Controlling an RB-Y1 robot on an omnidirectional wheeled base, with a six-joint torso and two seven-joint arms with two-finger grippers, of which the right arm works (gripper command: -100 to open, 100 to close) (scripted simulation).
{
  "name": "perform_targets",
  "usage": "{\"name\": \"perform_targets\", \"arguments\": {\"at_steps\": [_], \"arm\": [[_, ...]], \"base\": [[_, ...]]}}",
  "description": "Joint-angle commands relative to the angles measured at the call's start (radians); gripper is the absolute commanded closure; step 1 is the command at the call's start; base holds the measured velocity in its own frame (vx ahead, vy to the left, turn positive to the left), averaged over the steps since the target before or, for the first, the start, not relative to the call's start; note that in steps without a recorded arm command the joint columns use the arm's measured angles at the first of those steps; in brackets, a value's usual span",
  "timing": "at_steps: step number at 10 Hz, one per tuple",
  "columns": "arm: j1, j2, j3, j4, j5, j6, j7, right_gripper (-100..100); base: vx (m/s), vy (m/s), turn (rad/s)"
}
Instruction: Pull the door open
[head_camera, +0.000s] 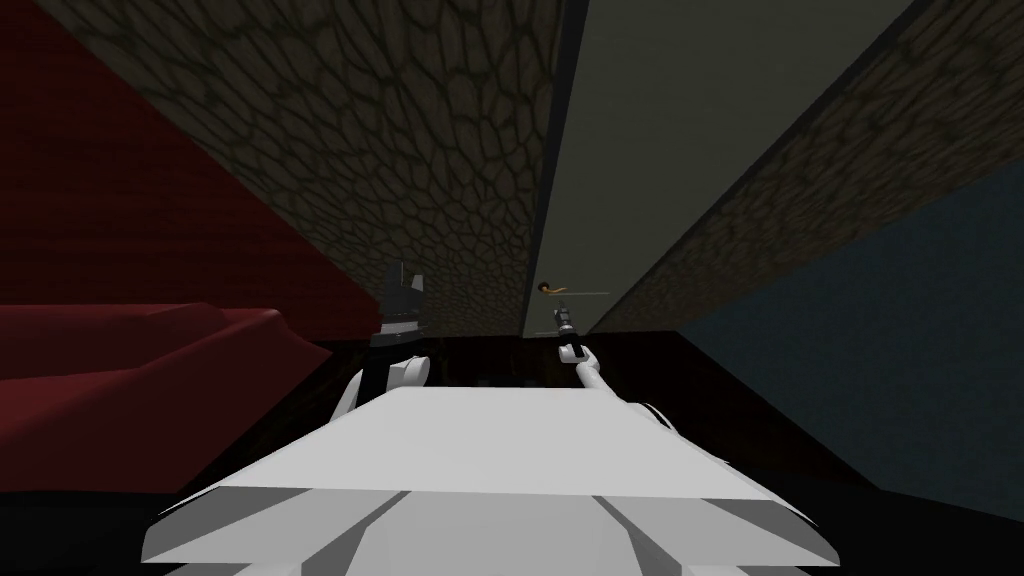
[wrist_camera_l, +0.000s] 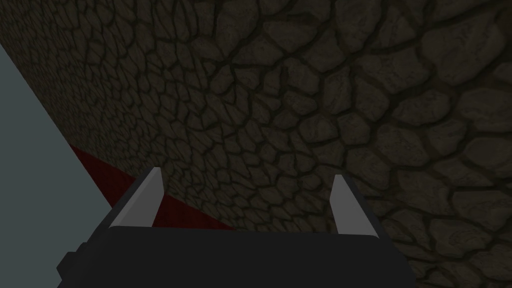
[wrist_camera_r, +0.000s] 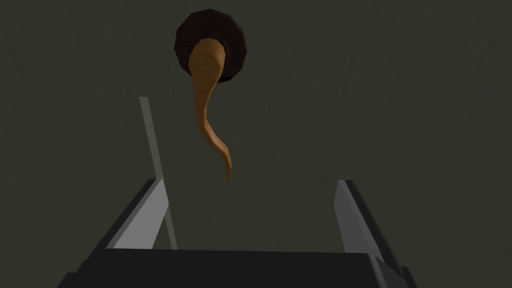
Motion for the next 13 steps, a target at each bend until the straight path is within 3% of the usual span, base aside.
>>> {"name": "perform_targets", "arguments": {"at_steps": [1, 6, 8, 9, 11, 12, 13], "arm": [[-0.017, -0.007, -0.003, 0.049, -0.004, -0.004, 0.002, -100], [-0.072, -0.025, -0.011, 0.183, -0.014, -0.018, 0.008, -100], [-0.073, -0.025, -0.011, 0.182, -0.015, -0.015, 0.008, -100], [-0.062, -0.049, -0.021, 0.195, -0.022, -0.03, -0.009, -100], [-0.047, -0.076, -0.032, 0.208, -0.031, -0.047, -0.03, -100], [-0.047, -0.076, -0.032, 0.208, -0.031, -0.047, -0.03, -100], [-0.03, -0.108, -0.045, 0.222, -0.041, -0.066, -0.053, -100]], "base": [[0.029, -0.064, 0.17], [0.024, -0.066, 0.136], [0.013, -0.033, 0.035], [0.1, 0.016, 0.127], [0.161, 0.067, 0.153], [0.137, 0.04, 0.064], [0.167, 0.049, 0.186]]}}
